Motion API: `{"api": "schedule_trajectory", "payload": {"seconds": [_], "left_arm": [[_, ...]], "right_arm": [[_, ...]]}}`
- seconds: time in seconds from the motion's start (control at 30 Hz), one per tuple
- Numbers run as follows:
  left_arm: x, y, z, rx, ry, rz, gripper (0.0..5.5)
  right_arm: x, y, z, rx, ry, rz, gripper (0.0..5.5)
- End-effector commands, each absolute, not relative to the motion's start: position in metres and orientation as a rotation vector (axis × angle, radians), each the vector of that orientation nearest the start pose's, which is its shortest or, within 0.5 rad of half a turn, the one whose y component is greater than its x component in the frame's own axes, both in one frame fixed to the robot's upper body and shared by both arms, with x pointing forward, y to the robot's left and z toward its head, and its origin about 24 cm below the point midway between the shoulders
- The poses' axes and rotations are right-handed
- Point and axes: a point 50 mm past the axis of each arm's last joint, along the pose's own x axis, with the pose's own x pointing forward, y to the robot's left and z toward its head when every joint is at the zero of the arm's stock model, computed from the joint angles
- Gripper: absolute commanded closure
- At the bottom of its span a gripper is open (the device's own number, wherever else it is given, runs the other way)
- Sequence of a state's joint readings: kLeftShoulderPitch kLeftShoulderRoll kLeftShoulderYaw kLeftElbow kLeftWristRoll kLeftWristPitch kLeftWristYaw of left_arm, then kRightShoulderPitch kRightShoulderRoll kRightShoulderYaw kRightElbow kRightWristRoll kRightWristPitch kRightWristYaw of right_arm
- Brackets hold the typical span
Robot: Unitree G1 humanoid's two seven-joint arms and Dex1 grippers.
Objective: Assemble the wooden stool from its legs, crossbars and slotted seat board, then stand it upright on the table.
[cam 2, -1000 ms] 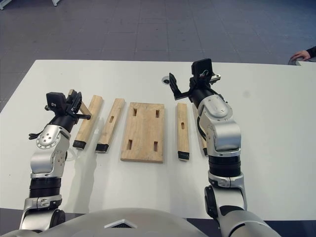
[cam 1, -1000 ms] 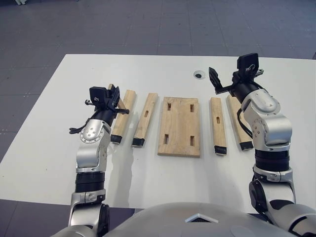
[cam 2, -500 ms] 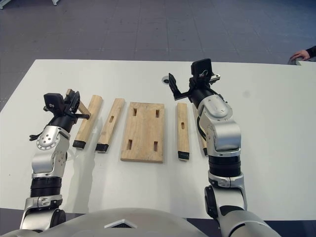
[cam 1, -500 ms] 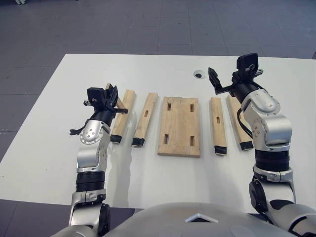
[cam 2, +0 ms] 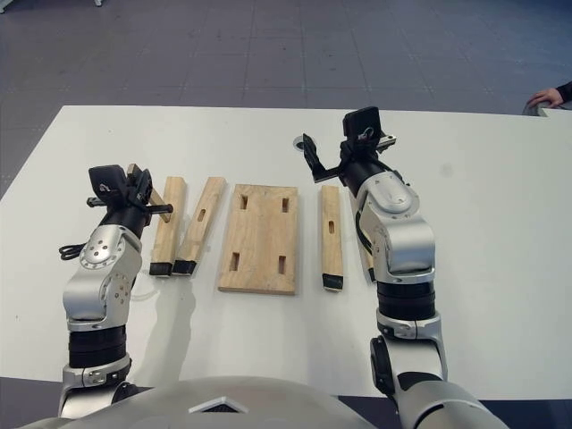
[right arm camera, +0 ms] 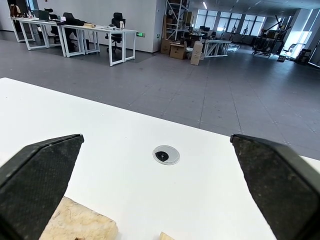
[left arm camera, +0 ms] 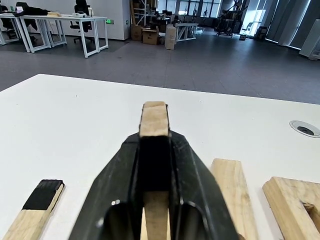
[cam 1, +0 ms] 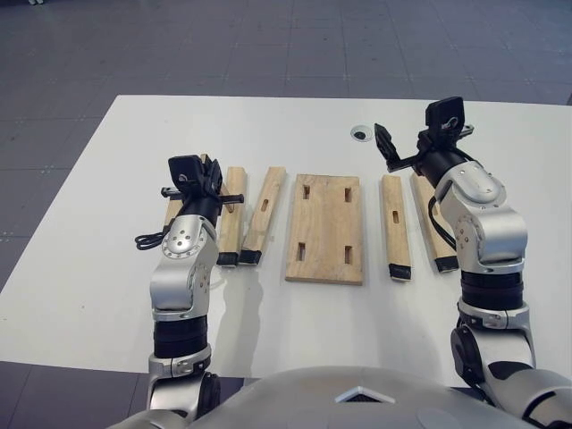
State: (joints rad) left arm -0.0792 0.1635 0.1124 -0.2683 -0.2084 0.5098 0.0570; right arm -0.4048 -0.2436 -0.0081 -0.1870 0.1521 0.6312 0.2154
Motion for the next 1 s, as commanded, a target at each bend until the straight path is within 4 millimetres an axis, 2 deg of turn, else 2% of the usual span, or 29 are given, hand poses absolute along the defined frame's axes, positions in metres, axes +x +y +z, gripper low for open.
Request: {"api": "schedule_trajectory", "payload": {"seconds": [0.03, 0.23, 0.47, 0.7, 0.8, 1.0], "left_arm": [[0.258, 0.196, 0.069, 0.021, 0.224, 0.103, 4.49], [0.264, 0.196, 0.089, 0.058, 0.157, 0.101, 3.55], [0.275, 0.195, 0.137, 0.064, 0.037, 0.106, 2.43], [0.287, 0.189, 0.189, -0.015, -0.027, 0.075, 2.39], [0.299, 0.192, 0.189, -0.004, 0.035, 0.059, 2.39], [0.315, 0.198, 0.165, -0.055, 0.209, 0.053, 2.39]], "right_arm": [[0.312, -0.148, 0.144, -0.124, 0.046, 0.315, 0.06], [0.311, -0.15, 0.144, -0.127, 0.047, 0.305, 0.06], [0.311, -0.149, 0.142, -0.123, 0.051, 0.301, 0.06], [0.31, -0.15, 0.142, -0.12, 0.051, 0.294, 0.06], [0.31, -0.149, 0.141, -0.116, 0.052, 0.292, 0.06], [0.31, -0.149, 0.141, -0.113, 0.053, 0.292, 0.06]]}}
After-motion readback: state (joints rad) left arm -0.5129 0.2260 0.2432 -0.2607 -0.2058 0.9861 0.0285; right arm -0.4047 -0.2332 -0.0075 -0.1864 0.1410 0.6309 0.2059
